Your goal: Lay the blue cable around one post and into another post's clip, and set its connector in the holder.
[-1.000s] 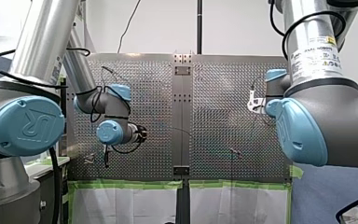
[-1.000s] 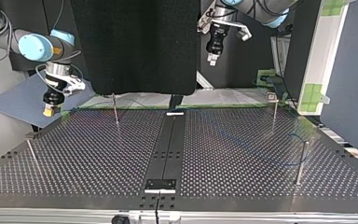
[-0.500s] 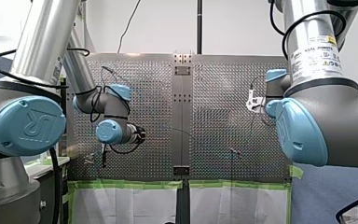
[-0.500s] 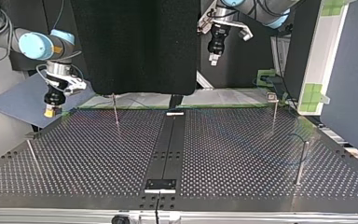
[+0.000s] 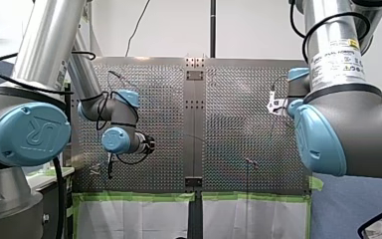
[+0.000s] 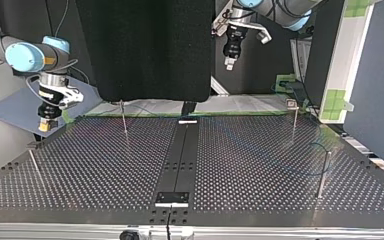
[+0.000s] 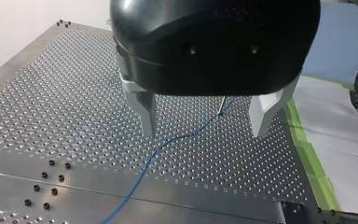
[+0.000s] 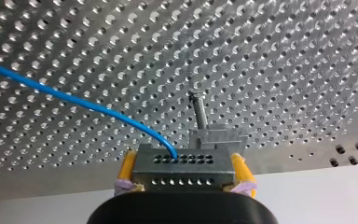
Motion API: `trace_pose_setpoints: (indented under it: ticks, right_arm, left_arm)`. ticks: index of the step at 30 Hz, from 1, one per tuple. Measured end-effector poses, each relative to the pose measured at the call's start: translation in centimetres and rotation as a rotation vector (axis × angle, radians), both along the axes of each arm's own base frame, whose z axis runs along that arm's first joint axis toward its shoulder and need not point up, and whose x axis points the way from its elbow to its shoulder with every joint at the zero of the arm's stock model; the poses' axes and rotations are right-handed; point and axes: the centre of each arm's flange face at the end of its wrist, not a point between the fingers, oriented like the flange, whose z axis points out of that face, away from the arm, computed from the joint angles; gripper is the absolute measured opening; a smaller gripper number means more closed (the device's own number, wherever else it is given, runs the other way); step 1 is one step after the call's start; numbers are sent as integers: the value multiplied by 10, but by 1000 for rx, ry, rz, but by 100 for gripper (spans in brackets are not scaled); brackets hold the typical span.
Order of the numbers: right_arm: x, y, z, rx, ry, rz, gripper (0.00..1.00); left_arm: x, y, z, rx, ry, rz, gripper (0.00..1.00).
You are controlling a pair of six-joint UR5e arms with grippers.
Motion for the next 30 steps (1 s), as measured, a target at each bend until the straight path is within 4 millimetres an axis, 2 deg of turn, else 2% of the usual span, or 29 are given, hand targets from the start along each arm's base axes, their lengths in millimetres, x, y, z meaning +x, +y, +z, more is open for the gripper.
trace_pose_setpoints:
  ticks: [16,30]
  right_arm:
    - [-25,-19,19,80,-87,59,0]
    - [-50,-31,30,96,-86,121,0]
  left_arm:
    - [1,0,0,12,12,1,100]
    - [1,1,0,15,18,5,100]
